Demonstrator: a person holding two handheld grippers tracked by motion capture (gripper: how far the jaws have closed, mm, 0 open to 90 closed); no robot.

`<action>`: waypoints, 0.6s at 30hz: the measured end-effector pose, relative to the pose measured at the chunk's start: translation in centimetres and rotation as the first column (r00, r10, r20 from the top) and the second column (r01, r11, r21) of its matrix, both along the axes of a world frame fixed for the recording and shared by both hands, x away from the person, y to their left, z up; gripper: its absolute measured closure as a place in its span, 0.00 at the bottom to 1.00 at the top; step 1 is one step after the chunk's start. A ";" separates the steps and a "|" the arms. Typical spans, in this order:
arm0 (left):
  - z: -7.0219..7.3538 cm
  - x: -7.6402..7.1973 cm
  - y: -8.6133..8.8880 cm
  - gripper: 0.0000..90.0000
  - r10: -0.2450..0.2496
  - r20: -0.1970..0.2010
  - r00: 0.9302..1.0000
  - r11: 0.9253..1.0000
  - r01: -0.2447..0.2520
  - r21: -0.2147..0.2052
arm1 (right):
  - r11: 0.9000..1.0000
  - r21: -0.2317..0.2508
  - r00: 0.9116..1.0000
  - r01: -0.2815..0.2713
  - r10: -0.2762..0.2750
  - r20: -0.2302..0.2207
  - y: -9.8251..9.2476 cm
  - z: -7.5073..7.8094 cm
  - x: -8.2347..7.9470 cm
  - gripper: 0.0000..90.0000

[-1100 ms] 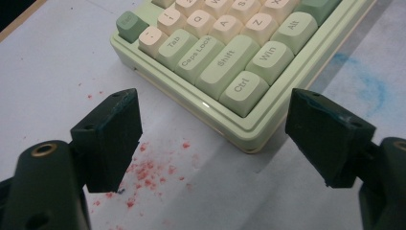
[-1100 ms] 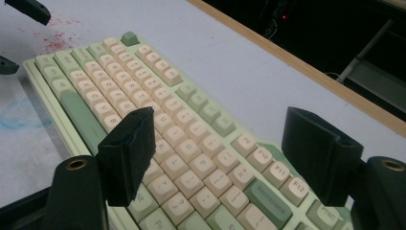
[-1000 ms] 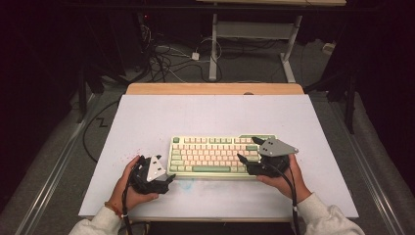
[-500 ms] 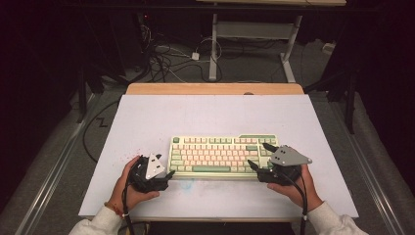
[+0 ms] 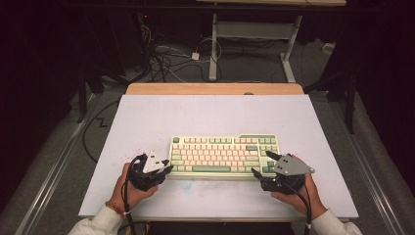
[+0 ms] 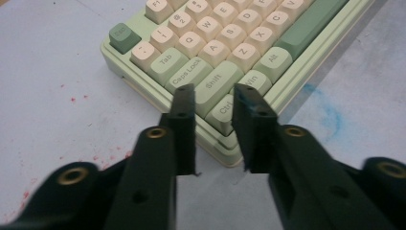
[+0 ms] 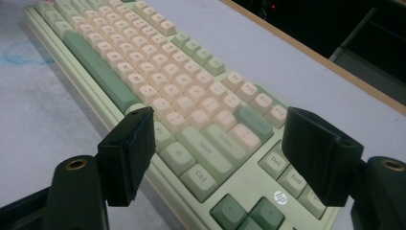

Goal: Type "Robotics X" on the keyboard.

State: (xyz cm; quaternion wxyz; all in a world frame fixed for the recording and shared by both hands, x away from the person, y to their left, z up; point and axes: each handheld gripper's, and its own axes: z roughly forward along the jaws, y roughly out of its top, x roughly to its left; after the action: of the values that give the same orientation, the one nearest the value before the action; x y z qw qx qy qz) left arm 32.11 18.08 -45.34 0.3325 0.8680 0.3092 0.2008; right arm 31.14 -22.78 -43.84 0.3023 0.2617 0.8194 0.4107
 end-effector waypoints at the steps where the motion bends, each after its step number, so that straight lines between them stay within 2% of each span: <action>1: 0.1 0.1 0.0 0.88 -0.006 -0.006 1.000 1.000 0.006 -0.001 | 1.000 -0.001 1.000 0.001 -0.001 0.000 0.0 -0.1 -0.1 0.31; 5: 0.3 0.2 -0.4 0.97 -0.031 -0.021 0.999 0.999 0.031 0.013 | 1.000 -0.006 1.000 0.000 0.000 0.002 -0.2 -0.2 -0.6 0.31; 8: 0.6 0.4 -0.9 0.97 -0.051 -0.028 0.998 0.998 0.052 0.032 | 1.000 -0.009 1.000 0.000 0.000 -0.003 -0.3 -0.4 -0.8 0.31; 11: 0.9 0.9 -1.6 0.97 -0.069 -0.043 0.997 0.997 0.070 0.021 | 1.000 -0.018 1.000 -0.002 0.001 -0.006 -0.4 -0.5 -1.0 0.31; 18: 1.2 2.1 -3.8 0.97 -0.110 -0.055 0.992 0.993 0.111 0.031 | 1.000 -0.026 1.000 0.000 0.000 -0.014 -0.7 -0.7 -1.4 0.31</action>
State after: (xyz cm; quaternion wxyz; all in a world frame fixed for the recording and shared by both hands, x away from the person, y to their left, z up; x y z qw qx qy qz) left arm 34.18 14.29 -44.12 0.3200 0.8943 0.2659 0.1644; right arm 29.71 -23.45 -44.52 0.3000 0.2607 0.8267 0.3983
